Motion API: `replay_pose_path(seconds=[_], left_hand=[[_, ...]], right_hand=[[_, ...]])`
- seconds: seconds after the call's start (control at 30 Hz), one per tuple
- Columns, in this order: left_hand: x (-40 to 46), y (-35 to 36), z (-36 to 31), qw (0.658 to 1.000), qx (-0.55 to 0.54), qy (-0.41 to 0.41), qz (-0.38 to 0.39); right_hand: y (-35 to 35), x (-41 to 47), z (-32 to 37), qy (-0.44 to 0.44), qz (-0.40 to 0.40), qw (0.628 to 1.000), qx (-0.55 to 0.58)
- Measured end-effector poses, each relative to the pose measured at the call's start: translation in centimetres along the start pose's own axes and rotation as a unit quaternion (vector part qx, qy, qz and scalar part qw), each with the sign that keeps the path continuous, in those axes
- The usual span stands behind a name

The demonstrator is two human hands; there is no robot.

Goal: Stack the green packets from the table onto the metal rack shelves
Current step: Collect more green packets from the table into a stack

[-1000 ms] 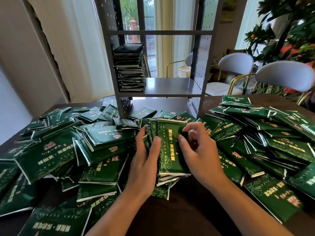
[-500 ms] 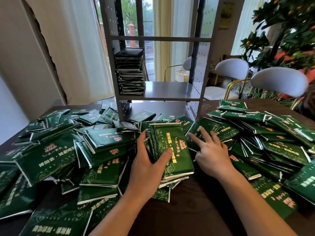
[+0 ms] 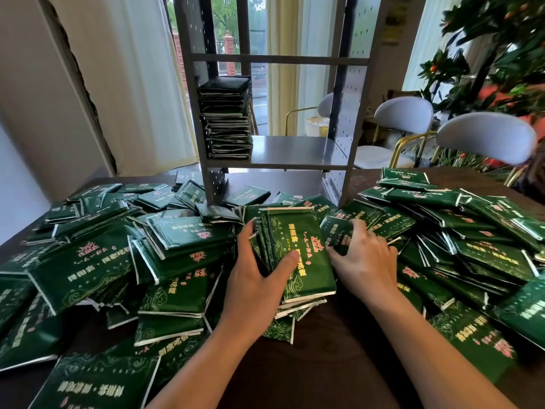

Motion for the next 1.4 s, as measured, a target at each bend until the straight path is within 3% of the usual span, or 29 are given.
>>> replay_pose_path(seconds=[0.17, 0.4, 0.5, 0.63, 0.7, 0.77, 0.83, 0.9, 0.97, 1.1, 1.2, 1.27, 1.33, 1.4], left_hand=[[-0.2, 0.0, 0.1, 1.000, 0.001, -0.007, 0.001], [-0.3, 0.1, -0.1, 1.000, 0.011, -0.013, 0.011], [-0.3, 0.0, 0.0, 1.000, 0.014, -0.018, 0.008], [-0.4, 0.0, -0.1, 0.999, 0.022, -0.027, 0.009], [-0.3, 0.1, 0.0, 0.999, 0.026, -0.031, 0.010], [-0.1, 0.1, 0.2, 0.999, 0.024, -0.031, 0.011], [0.0, 0.0, 0.4, 0.999, 0.016, -0.033, 0.002], [0.1, 0.0, 0.6, 0.999, 0.015, -0.035, -0.007], [-0.1, 0.0, 0.5, 0.999, -0.003, -0.036, -0.011], [-0.2, 0.2, 0.3, 0.999, -0.032, -0.029, -0.006], [0.0, 0.1, 0.2, 1.000, 0.009, -0.028, -0.002], [0.1, -0.2, 0.4, 0.999, 0.023, -0.034, -0.008], [0.2, -0.2, 0.5, 0.999, 0.025, -0.043, -0.006], [0.1, -0.1, 0.6, 0.999, 0.021, -0.045, -0.004]], right_hand=[[-2.1, -0.8, 0.1, -0.026, -0.049, 0.971, 0.232], [-3.0, -0.5, -1.9, 0.061, -0.072, 0.869, 0.485], [-1.7, -0.4, -3.3, 0.143, -0.050, 0.802, 0.578], [0.2, -0.6, -2.9, 0.220, 0.024, 0.630, 0.745], [-0.1, -0.5, -1.4, 0.181, 0.063, 0.607, 0.771], [-0.8, -0.9, 0.5, 0.111, 0.103, 0.632, 0.760], [-1.5, -1.6, 2.2, 0.034, 0.135, 0.682, 0.718], [-2.0, -2.1, 3.3, -0.034, 0.145, 0.733, 0.664], [-2.5, -2.5, 3.8, -0.069, 0.142, 0.757, 0.634], [-2.7, -2.7, 4.1, -0.099, 0.138, 0.808, 0.564], [-2.3, -3.0, 4.8, -0.111, 0.170, 0.813, 0.545], [-2.3, -2.6, 4.0, -0.073, 0.155, 0.822, 0.543], [-2.7, -1.6, 1.8, -0.026, 0.091, 0.870, 0.483], [-3.4, -0.9, 0.3, -0.026, 0.043, 0.949, 0.312]])
Point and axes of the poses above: each hand's wrist, its own x-axis towards the middle knuckle, its own y-axis out of the palm, z = x × y, the point moved 10 cm from there along x, towards the middle knuckle, and after that the axes turned 1 degree about x, right-handed, at the moved point
